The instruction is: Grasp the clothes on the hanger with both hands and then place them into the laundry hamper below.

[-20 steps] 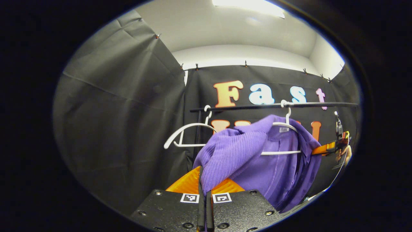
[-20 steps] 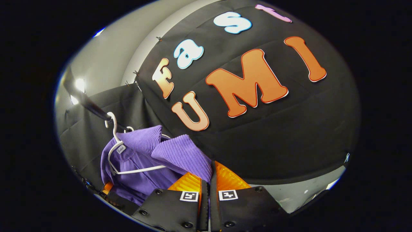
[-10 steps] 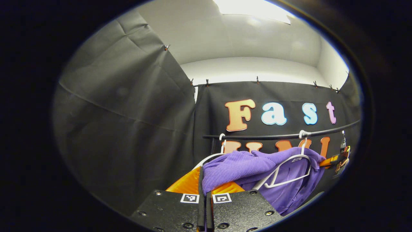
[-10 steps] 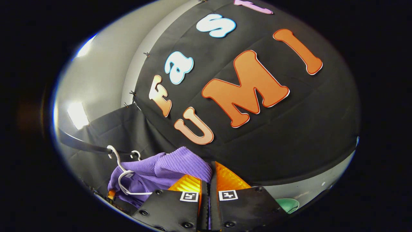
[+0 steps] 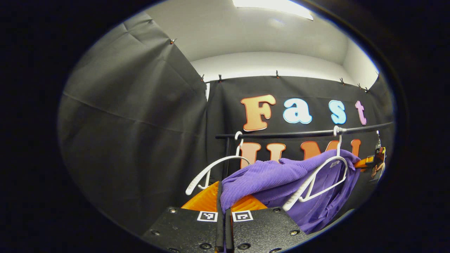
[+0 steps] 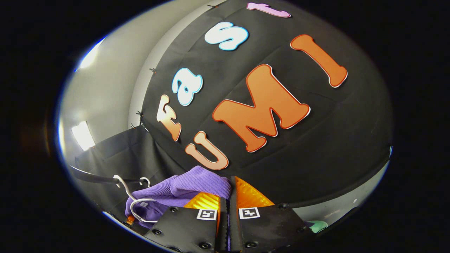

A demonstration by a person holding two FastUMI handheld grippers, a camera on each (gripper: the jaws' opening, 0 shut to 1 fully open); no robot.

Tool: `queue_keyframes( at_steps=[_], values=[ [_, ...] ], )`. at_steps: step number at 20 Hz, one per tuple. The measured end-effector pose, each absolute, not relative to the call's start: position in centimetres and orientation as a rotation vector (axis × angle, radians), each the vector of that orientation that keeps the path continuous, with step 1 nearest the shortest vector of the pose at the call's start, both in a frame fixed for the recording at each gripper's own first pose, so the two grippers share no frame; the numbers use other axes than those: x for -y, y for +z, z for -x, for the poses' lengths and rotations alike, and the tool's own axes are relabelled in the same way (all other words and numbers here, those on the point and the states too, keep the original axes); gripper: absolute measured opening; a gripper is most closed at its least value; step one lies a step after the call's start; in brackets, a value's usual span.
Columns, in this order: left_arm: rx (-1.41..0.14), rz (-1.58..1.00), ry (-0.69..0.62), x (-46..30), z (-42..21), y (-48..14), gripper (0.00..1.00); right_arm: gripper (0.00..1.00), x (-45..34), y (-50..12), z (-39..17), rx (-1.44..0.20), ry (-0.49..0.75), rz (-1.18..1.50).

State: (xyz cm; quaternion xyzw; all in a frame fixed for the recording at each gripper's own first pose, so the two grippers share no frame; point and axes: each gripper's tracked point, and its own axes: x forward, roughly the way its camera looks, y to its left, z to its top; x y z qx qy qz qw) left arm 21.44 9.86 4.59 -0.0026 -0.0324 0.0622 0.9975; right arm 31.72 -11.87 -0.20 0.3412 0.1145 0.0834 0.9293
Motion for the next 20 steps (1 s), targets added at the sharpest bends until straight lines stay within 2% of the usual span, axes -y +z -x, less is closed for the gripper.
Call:
queue_keyframes(
  at_steps=[4, 9, 15, 20],
  values=[
    [-0.016, -0.037, 0.121, -9.7, -22.3, 0.8, 0.02, 0.10, 13.5, -3.4, -32.6, -0.283, 0.091, -0.656],
    [-0.050, -0.038, 0.085, -8.9, -22.4, -2.2, 0.02, 0.10, 14.2, -7.7, -31.8, -0.347, 0.049, -0.611],
    [-0.048, -0.015, 0.103, -9.9, -21.0, -3.9, 0.02, 0.10, 12.7, -10.5, -28.6, -0.393, 0.066, -0.555],
    [-0.077, 0.007, 0.046, -7.4, -19.2, -6.1, 0.02, 0.10, 10.4, -13.2, -24.9, -0.428, 0.102, -0.530]
  ],
)
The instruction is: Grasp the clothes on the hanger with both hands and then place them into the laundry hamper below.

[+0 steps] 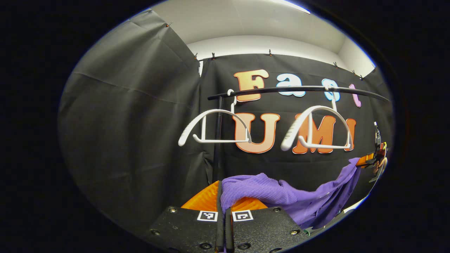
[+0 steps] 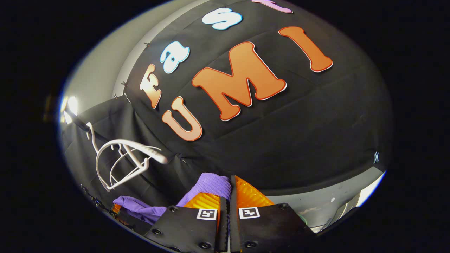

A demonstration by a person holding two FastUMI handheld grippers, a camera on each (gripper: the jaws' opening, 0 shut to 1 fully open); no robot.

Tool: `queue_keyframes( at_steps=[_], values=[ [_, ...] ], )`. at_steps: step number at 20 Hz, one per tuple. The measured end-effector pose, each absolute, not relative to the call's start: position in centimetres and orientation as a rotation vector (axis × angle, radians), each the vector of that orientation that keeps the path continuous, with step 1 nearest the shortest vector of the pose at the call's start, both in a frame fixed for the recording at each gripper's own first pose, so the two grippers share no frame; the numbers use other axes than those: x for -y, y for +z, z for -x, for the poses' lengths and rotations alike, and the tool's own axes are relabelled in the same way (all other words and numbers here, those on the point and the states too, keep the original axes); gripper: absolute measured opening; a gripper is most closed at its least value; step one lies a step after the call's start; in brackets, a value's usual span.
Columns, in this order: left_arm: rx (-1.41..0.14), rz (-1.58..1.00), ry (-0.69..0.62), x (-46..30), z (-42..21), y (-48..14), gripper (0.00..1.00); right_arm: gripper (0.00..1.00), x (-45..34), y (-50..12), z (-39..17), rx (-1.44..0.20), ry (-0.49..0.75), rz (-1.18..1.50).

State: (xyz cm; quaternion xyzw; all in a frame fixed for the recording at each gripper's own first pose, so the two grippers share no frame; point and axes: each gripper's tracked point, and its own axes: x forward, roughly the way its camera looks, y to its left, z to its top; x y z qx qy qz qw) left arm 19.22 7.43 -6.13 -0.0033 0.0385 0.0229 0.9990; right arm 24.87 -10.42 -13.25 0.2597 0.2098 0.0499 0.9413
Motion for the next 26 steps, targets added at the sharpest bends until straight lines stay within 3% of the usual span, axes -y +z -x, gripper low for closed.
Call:
queue_keyframes(
  at_steps=[10, 18, 26],
  values=[
    [-0.211, 0.042, -0.183, 6.4, -15.7, -13.5, 0.02, 0.09, 5.9, -19.0, -16.8, -0.489, 0.142, -0.428],
    [-0.311, 0.073, -0.367, 19.8, -16.1, -19.3, 0.02, 0.09, 5.9, -22.8, -13.5, -0.485, 0.108, -0.370],
    [-0.427, 0.072, -0.380, 25.4, -17.2, -28.3, 0.02, 0.09, 5.4, -28.9, -12.7, -0.463, 0.013, -0.283]
  ],
)
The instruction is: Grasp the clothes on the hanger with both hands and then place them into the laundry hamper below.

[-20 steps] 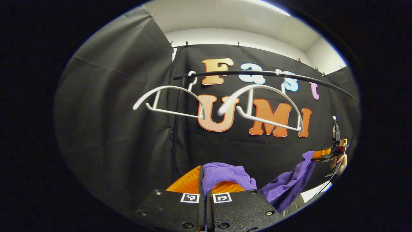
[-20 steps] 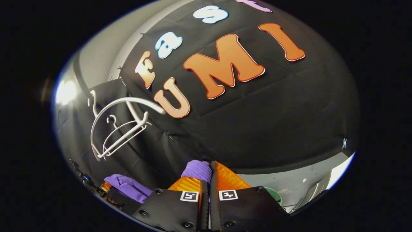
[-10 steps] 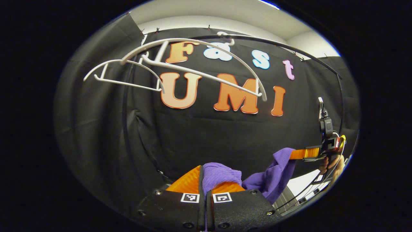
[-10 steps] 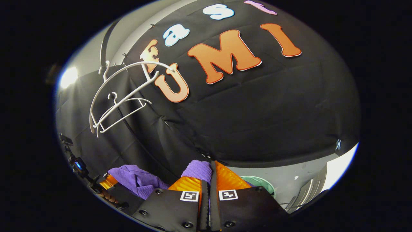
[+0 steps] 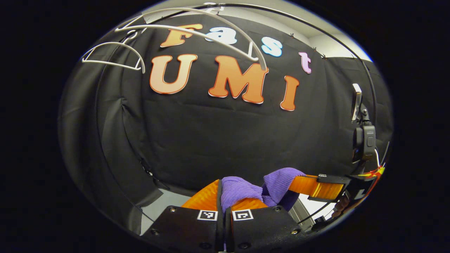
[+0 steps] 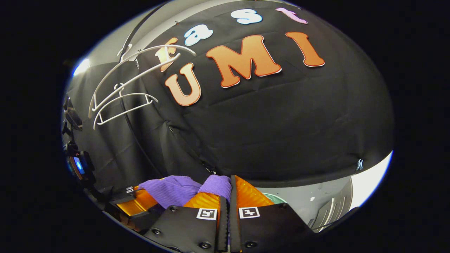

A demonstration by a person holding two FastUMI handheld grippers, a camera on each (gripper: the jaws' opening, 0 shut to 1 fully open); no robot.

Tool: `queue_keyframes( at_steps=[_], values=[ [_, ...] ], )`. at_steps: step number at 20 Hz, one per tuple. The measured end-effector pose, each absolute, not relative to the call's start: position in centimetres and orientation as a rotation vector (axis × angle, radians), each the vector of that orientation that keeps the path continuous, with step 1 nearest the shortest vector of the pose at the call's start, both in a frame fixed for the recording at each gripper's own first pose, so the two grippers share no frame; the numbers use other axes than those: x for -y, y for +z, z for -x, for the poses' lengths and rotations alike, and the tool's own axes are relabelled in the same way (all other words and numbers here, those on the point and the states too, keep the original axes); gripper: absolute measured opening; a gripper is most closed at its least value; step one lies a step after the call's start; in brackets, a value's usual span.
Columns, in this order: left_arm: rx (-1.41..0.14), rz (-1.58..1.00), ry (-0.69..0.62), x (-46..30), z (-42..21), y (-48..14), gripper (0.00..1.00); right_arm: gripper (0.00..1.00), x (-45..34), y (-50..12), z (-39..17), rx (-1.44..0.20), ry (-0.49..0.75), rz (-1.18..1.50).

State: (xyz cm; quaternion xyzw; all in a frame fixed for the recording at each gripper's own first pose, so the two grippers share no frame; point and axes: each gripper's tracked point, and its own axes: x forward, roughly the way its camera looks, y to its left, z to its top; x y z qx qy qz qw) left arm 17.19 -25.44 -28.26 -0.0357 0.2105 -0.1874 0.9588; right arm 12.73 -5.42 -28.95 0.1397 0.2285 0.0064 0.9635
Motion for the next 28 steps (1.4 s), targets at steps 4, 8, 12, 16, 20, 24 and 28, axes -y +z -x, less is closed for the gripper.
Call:
queue_keyframes(
  at_steps=[4, 8, 12, 16, 20, 24, 28],
  values=[
    [-0.525, 0.103, -0.362, 25.4, -17.8, -31.9, 0.02, 0.10, 6.2, -32.6, -11.9, -0.472, -0.059, -0.218],
    [-0.573, 0.107, -0.294, 22.7, -18.0, -36.5, 0.02, 0.10, 6.6, -36.0, -11.1, -0.496, -0.094, -0.217],
    [-0.679, 0.105, -0.253, 21.3, -16.7, -41.8, 0.02, 0.10, 6.9, -41.5, -10.2, -0.576, -0.133, -0.254],
    [-0.759, 0.098, -0.237, 20.7, -16.2, -46.4, 0.02, 0.10, 6.3, -46.6, -9.5, -0.658, -0.137, -0.236],
    [-0.821, 0.066, -0.236, 20.6, -15.6, -50.1, 0.02, 0.10, 6.6, -50.7, -9.4, -0.723, -0.150, -0.239],
    [-0.898, 0.046, -0.229, 20.2, -15.0, -54.0, 0.03, 0.10, 7.9, -54.7, -8.8, -0.795, -0.181, -0.229],
    [-1.013, 0.037, -0.195, 19.7, -13.5, -58.1, 0.03, 0.10, 8.9, -59.0, -7.8, -0.877, -0.207, -0.221]
  ],
)
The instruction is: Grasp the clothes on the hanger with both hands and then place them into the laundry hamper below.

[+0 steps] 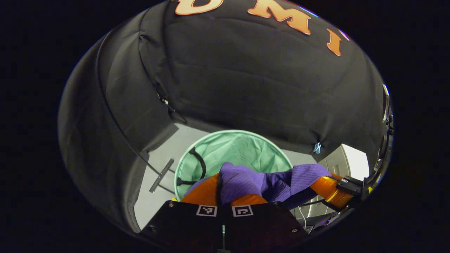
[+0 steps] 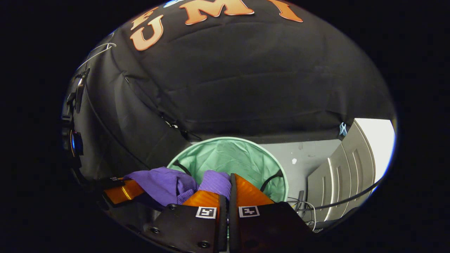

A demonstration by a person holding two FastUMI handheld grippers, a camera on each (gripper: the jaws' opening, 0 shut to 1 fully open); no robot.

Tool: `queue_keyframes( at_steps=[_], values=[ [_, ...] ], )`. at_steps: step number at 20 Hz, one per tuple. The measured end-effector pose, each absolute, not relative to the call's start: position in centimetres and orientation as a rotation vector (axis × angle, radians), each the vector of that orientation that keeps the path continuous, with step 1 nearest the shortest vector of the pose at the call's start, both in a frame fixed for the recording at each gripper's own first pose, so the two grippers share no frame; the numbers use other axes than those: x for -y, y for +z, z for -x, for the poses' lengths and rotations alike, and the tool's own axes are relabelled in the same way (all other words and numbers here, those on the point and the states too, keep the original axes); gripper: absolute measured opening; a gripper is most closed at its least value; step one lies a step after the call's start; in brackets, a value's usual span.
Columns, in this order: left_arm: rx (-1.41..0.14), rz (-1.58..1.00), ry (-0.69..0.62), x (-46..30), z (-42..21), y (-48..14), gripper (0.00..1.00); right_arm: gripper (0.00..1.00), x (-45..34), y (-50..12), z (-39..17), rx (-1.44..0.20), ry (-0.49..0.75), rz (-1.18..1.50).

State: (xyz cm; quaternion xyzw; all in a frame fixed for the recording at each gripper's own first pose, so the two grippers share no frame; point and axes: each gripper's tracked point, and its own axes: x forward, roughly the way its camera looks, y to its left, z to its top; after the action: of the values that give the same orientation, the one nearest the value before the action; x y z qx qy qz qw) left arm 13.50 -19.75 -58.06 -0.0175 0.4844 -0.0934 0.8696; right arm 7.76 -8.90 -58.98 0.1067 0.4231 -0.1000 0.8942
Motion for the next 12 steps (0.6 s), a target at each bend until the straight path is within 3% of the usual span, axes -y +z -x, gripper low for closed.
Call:
queue_keyframes(
  at_steps=[12],
  values=[
    [-1.187, 0.019, -0.131, 18.7, -11.4, -62.0, 0.10, 0.15, 9.5, -65.7, -5.3, -1.047, -0.241, -0.197]
  ],
)
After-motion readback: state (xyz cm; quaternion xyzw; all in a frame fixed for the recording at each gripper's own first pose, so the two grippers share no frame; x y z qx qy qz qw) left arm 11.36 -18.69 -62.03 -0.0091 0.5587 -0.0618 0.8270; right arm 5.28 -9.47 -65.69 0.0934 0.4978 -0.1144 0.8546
